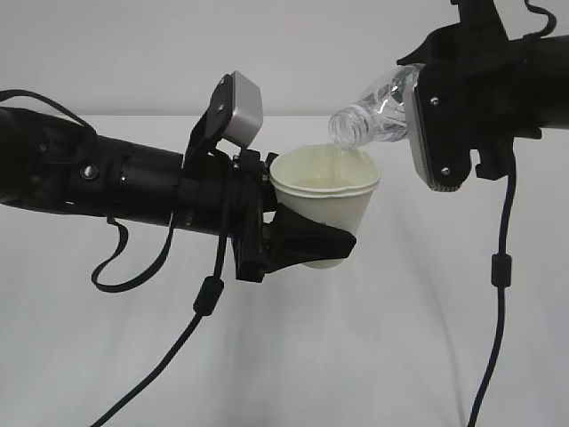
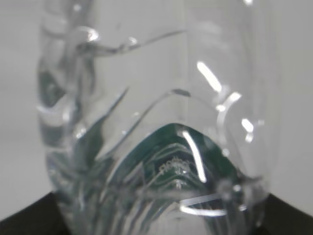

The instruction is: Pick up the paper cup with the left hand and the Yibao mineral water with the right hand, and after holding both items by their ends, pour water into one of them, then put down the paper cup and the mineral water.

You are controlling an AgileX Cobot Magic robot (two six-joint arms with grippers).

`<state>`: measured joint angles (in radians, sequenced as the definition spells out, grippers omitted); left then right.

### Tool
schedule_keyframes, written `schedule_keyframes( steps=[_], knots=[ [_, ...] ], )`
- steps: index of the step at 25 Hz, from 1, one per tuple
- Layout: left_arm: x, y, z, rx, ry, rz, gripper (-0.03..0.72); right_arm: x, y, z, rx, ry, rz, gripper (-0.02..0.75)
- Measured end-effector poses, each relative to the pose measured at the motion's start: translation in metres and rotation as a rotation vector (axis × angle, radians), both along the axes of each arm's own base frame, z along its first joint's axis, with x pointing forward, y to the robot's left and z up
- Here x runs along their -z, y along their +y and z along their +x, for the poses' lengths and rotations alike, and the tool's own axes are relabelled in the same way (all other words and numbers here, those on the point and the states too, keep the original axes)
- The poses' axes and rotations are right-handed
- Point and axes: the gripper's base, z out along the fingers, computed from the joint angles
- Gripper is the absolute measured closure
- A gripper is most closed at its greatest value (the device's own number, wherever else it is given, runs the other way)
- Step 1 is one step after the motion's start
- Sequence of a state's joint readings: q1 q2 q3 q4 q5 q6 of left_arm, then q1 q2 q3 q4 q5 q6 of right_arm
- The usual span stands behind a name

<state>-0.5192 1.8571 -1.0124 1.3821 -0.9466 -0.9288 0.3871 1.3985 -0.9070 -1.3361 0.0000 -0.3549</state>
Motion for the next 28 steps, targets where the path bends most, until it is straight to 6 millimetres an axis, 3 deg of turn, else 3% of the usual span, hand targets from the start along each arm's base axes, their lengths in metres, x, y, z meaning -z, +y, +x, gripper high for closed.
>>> schedule_keyframes(
  steps=[28],
  knots=[
    [0.0001, 0.0, -0.0001, 0.001, 0.0, 0.001, 0.228, 0.0, 0.0, 0.0, 0.002, 0.002, 0.005, 0.285]
  ],
)
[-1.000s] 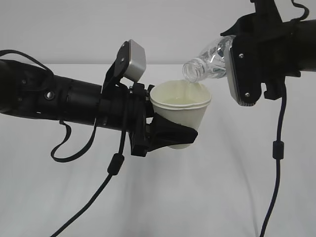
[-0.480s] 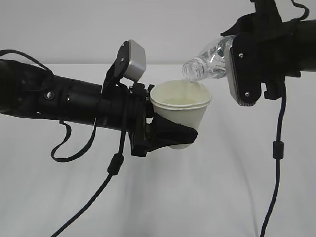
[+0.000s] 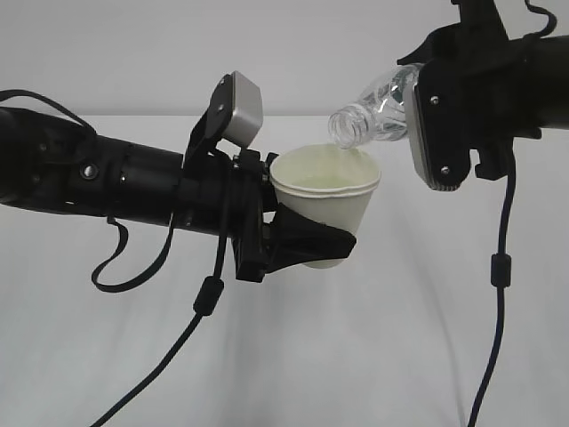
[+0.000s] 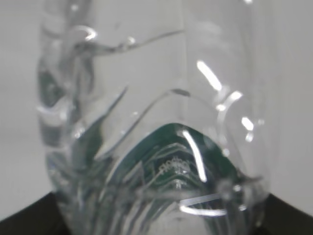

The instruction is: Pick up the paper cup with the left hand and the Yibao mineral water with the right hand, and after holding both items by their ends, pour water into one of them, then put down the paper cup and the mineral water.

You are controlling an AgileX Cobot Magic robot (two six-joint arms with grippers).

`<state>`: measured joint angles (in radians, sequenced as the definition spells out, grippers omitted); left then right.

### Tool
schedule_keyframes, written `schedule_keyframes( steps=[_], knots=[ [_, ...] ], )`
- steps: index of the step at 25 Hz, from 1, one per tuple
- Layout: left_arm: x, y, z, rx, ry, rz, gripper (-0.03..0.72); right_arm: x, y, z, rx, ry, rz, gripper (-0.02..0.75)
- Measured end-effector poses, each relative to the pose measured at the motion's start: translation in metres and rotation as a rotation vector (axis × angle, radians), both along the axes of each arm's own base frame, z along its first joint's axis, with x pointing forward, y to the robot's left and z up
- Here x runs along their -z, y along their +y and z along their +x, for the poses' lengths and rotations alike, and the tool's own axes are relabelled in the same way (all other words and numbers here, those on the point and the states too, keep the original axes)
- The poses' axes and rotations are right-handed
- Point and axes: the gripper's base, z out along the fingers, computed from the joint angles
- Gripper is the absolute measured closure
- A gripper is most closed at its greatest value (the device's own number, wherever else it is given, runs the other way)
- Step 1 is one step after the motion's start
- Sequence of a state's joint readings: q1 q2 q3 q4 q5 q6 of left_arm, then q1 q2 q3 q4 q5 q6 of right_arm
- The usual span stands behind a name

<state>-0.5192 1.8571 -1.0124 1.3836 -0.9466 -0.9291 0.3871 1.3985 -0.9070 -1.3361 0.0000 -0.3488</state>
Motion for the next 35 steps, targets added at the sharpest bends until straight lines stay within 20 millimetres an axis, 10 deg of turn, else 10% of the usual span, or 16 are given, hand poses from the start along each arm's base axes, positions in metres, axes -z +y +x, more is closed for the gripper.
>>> schedule_keyframes(
  steps=[35],
  knots=[
    [-0.0005, -0.0002, -0.0005, 0.005, 0.003, -0.006, 0.228, -0.0005, -0.0001, -0.0002, -0.015, -0.015, -0.032, 0.285]
  ],
)
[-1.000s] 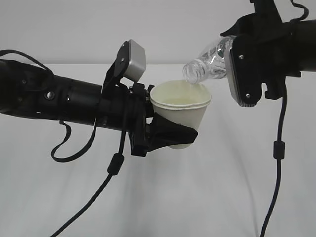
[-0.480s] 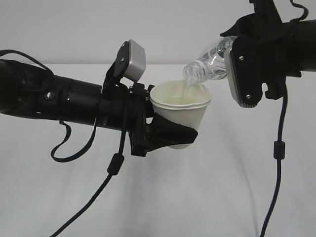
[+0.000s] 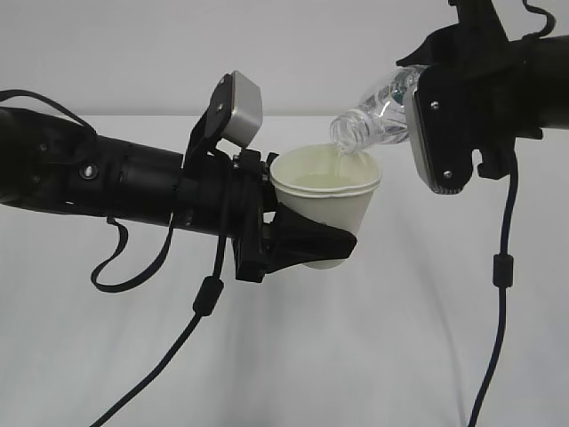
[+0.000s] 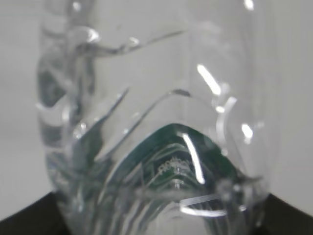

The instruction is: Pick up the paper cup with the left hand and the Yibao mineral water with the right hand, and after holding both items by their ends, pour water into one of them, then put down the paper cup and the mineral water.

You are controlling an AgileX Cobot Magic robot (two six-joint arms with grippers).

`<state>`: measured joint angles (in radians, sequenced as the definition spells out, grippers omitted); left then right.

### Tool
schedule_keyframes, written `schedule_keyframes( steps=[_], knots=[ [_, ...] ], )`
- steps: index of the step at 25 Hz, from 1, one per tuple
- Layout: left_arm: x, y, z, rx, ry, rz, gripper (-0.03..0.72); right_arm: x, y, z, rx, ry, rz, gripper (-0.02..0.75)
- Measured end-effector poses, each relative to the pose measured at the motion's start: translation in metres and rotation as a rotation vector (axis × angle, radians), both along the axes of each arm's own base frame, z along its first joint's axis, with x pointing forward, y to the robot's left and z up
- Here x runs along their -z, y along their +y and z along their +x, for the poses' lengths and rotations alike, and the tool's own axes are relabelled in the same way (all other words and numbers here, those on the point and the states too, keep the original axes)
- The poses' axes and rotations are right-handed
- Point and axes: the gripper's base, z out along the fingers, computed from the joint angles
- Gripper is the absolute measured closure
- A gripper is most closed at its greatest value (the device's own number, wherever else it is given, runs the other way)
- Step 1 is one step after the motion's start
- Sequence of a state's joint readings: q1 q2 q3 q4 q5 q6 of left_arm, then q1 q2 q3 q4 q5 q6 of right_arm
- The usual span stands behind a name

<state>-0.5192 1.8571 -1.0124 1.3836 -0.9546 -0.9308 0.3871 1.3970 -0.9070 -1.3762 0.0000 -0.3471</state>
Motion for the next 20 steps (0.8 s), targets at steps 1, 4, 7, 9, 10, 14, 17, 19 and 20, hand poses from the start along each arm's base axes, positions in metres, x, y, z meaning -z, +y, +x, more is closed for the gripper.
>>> schedule_keyframes(
  steps=[1, 4, 7, 9, 10, 14, 17, 19, 20],
  knots=[
    [0.0, 0.0, 0.0, 0.0, 0.0, 0.0, 0.228, 0.0, 0.0, 0.0, -0.001, -0.001, -0.002, 0.285],
    [0.0, 0.0, 0.0, 0.0, 0.0, 0.0, 0.228, 0.0001, -0.0005, 0.0002, 0.004, -0.001, -0.005, 0.285],
    [0.0, 0.0, 0.0, 0.0, 0.0, 0.0, 0.228, 0.0001, -0.0005, 0.0002, 0.004, -0.001, -0.005, 0.285],
    [0.0, 0.0, 0.0, 0.0, 0.0, 0.0, 0.228, 0.0001, -0.0008, 0.0003, 0.007, -0.001, -0.007, 0.285],
    [-0.0001, 0.0, -0.0001, 0.001, 0.0, -0.001, 0.228, 0.0001, -0.0008, 0.0003, 0.007, -0.001, -0.007, 0.285],
    [-0.0001, 0.0, -0.0001, 0.001, 0.0, -0.001, 0.228, 0.0002, -0.0011, 0.0003, 0.008, -0.002, -0.012, 0.285],
    [-0.0002, -0.0001, -0.0003, 0.003, 0.001, -0.003, 0.228, 0.0002, -0.0012, 0.0004, 0.009, -0.003, -0.014, 0.285],
    [-0.0002, -0.0001, -0.0003, 0.003, 0.001, -0.003, 0.228, 0.0002, -0.0012, 0.0004, 0.008, -0.003, -0.015, 0.285],
    [-0.0002, -0.0001, -0.0003, 0.003, 0.001, -0.003, 0.228, 0.0002, -0.0012, 0.0004, 0.008, -0.003, -0.015, 0.285]
  ],
)
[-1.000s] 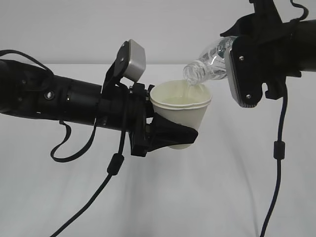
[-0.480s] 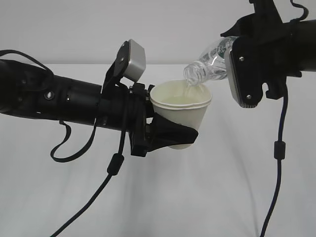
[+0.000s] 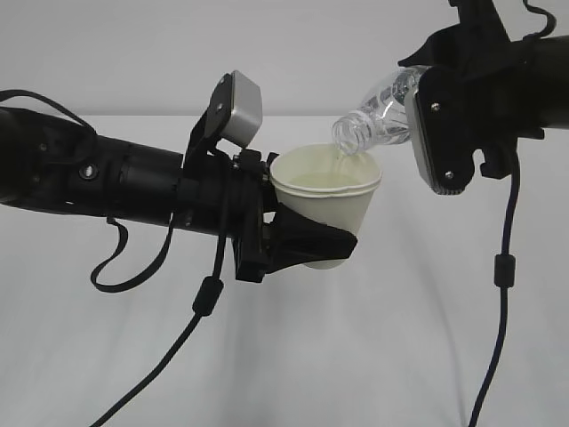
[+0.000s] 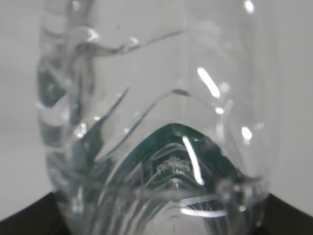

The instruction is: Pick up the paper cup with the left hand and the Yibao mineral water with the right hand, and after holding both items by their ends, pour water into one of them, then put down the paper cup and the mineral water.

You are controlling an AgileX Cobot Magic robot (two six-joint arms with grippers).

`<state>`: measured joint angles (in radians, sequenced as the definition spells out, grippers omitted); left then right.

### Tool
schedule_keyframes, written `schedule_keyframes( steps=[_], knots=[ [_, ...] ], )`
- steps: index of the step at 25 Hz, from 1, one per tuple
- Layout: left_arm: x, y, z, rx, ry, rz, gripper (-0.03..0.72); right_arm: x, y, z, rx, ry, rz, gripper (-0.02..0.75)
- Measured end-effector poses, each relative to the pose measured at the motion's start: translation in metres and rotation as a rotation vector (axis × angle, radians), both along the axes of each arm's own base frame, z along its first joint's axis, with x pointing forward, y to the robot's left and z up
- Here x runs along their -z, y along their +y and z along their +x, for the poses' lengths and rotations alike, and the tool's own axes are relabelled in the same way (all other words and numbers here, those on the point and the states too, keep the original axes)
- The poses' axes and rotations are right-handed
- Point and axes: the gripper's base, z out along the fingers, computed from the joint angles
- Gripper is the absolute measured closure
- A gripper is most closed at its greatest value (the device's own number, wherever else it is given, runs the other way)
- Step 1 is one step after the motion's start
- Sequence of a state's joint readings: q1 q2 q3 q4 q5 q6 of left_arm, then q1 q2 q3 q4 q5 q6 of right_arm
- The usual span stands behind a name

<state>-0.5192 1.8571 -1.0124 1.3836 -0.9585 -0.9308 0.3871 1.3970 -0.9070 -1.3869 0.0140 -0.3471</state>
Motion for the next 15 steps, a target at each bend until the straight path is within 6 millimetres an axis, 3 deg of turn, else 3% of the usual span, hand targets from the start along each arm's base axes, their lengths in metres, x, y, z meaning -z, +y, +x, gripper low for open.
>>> schedule_keyframes(
  steps=[15],
  knots=[
    [-0.0001, 0.0, -0.0001, 0.001, 0.0, -0.001, 0.228, 0.0, -0.0001, 0.0, 0.001, 0.0, 0.0, 0.285]
  ],
)
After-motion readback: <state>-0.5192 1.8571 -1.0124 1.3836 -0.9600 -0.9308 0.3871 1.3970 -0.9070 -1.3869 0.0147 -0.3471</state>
